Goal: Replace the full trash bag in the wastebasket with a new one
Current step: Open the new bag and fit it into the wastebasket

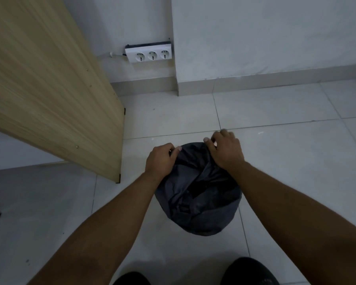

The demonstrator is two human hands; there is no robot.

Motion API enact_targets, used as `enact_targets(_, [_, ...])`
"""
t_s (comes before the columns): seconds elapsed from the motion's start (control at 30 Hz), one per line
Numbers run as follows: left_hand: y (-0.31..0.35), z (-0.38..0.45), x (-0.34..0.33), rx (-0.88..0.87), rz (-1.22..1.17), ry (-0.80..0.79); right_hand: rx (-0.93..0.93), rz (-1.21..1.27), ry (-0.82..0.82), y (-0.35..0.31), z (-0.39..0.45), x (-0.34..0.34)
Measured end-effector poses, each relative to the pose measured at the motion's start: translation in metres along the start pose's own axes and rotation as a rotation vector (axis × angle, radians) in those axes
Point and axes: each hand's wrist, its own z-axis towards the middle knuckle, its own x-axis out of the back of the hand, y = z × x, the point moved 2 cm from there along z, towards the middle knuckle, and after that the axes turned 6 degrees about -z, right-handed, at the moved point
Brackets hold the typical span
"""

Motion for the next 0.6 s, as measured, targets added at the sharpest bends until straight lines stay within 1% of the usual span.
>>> enact_targets(0.03, [-0.001, -0.002, 0.000, 0.014, -0.020, -0.013, 0.134, 0.020, 0.111, -0.007, -0.005, 0.008])
enact_targets(0.07, [-0.003, -0.003, 0.002, 0.018, -0.040, -0.012, 0.259, 0.063, 0.111, -0.016, -0.012, 0.017])
enact_targets(0.1, [-0.005, -0.004, 0.003, 0.028, -0.058, -0.003, 0.347, 0.088, 0.006, -0.027, -0.020, 0.023])
enact_targets(0.13, [-0.007, -0.006, 0.004, 0.036, -0.070, 0.007, 0.374, 0.035, -0.164, -0.037, -0.030, 0.023])
enact_targets(0.17, [-0.007, -0.007, 0.005, 0.041, -0.075, 0.015, 0.371, -0.087, -0.349, -0.045, -0.039, 0.018])
enact_targets(0.2, [-0.006, -0.009, 0.004, 0.041, -0.079, 0.015, 0.373, -0.218, -0.478, -0.048, -0.047, 0.008])
enact_targets(0.23, [-0.003, -0.011, 0.004, 0.042, -0.085, 0.008, 0.367, -0.308, -0.536, -0.049, -0.053, -0.003])
enact_targets(0.37, [0.000, -0.019, 0.003, 0.056, -0.100, 0.018, 0.335, -0.435, -0.550, -0.047, -0.066, -0.039])
enact_targets(0.43, [-0.002, -0.025, 0.004, 0.084, -0.127, 0.040, 0.302, -0.519, -0.617, -0.042, -0.072, -0.054])
enact_targets(0.5, [-0.004, -0.033, 0.006, 0.158, -0.177, 0.038, 0.262, -0.611, -0.709, -0.035, -0.081, -0.064])
enact_targets(0.57, [-0.003, -0.037, 0.008, 0.220, -0.194, 0.012, 0.218, -0.640, -0.776, -0.033, -0.083, -0.063])
enact_targets(0.6, [-0.002, -0.039, 0.010, 0.228, -0.180, -0.016, 0.200, -0.620, -0.775, -0.038, -0.083, -0.057])
